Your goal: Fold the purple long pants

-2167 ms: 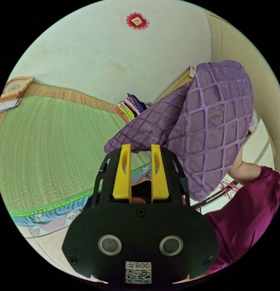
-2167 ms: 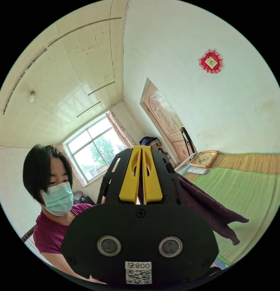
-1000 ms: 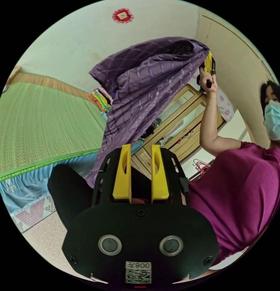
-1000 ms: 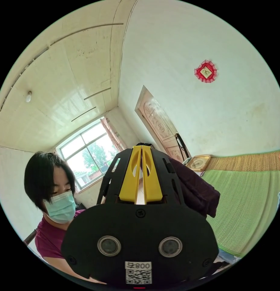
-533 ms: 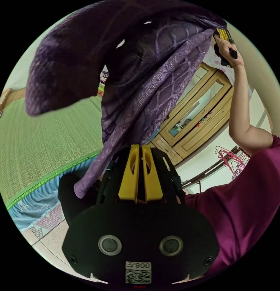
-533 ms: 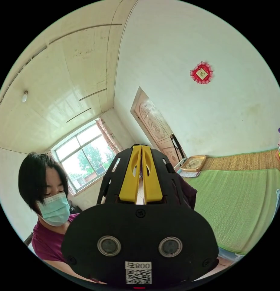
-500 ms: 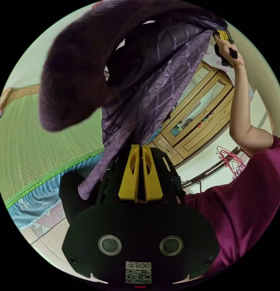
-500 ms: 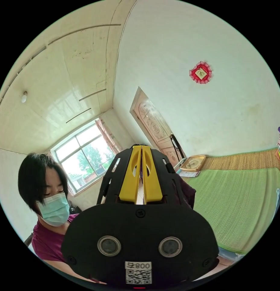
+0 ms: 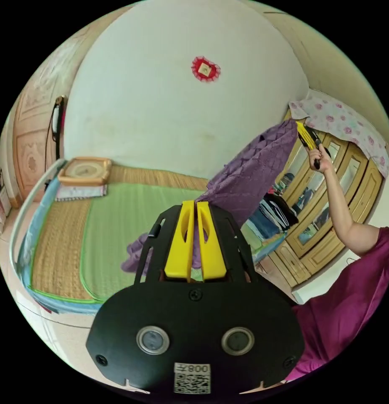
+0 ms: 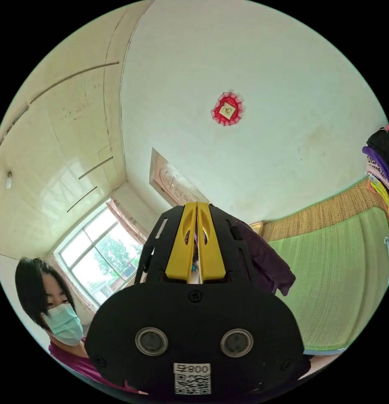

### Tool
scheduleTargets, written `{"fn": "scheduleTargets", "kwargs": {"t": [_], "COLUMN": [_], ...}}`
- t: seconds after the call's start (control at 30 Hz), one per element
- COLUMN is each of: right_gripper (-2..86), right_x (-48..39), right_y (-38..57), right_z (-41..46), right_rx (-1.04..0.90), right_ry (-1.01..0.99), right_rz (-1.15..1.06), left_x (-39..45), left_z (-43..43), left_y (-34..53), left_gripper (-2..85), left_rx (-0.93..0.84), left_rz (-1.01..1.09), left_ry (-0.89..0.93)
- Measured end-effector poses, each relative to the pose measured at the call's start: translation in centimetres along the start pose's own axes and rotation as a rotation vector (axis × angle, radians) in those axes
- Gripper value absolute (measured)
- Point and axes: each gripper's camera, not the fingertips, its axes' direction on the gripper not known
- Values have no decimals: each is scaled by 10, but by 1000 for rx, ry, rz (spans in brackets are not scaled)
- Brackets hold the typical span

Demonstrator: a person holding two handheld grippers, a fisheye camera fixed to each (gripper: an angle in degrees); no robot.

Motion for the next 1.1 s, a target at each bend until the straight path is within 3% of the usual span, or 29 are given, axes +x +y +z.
{"fn": "scheduleTargets", "kwargs": {"t": [0.1, 0.23, 0.33, 0.4, 0.47, 0.6, 0.83, 0.97, 1.1], "right_gripper": [-1, -1, -1, -1, -1, -1, 1, 3, 3], "right_x": [1, 31, 106, 150, 181, 203, 207, 207, 209], "right_y": [-15, 15, 83, 131, 169, 187, 129, 99, 73], "right_z": [-2, -2, 20, 33, 46, 105, 267, 334, 397], "right_rx": [135, 117, -71, -157, -184, -266, -461, -497, -530], "right_ry": [-104, 171, 359, 421, 424, 450, 498, 496, 496], "right_rz": [-17, -7, 204, 372, 513, 582, 421, 352, 312], "left_x": [-12, -31, -62, -102, -126, -153, -169, -171, -163], "left_z": [-23, -2, 61, 117, 138, 142, 160, 166, 217], "left_y": [-30, -15, 43, 105, 141, 173, 188, 194, 170], "left_gripper": [7, 8, 8, 9, 10, 19, 50, 52, 33], "left_rx": [80, 13, -251, -522, -615, -534, -449, -313, -302], "left_rz": [53, 65, -2, -142, -253, -418, -490, -559, -452], "left_ry": [-119, -152, -205, -296, -287, -244, -166, -117, -81]}}
